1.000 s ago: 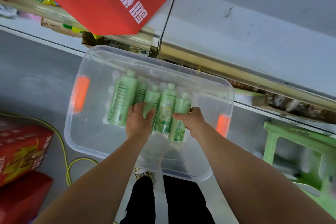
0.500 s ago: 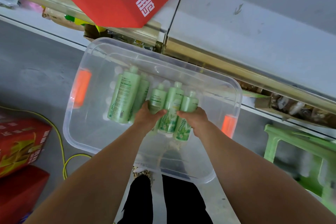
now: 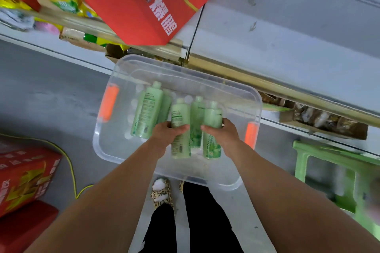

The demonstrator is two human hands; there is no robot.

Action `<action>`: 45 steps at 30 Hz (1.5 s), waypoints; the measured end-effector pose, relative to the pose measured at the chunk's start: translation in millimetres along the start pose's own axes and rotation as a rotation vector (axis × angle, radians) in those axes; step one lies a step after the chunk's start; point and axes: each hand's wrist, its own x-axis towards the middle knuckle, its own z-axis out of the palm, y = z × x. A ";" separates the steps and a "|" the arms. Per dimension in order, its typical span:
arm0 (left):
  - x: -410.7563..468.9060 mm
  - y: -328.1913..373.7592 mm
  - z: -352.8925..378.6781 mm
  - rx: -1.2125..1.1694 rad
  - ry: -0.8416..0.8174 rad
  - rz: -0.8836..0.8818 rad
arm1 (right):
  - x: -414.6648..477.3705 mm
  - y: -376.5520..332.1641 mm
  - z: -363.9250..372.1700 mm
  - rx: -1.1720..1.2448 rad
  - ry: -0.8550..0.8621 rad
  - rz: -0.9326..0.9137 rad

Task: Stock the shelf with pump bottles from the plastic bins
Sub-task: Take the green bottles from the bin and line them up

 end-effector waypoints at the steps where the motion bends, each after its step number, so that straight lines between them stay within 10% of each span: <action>1: -11.5 4.8 -4.1 -0.027 -0.008 0.016 | -10.2 -5.1 -2.9 0.023 -0.010 -0.014; 21: -286.3 102.1 -27.3 -0.465 -0.647 0.300 | -306.2 -131.4 -101.7 0.453 0.189 -0.526; 45: -406.6 294.8 161.7 -0.101 -0.693 1.026 | -381.7 -269.4 -431.2 0.575 0.417 -0.990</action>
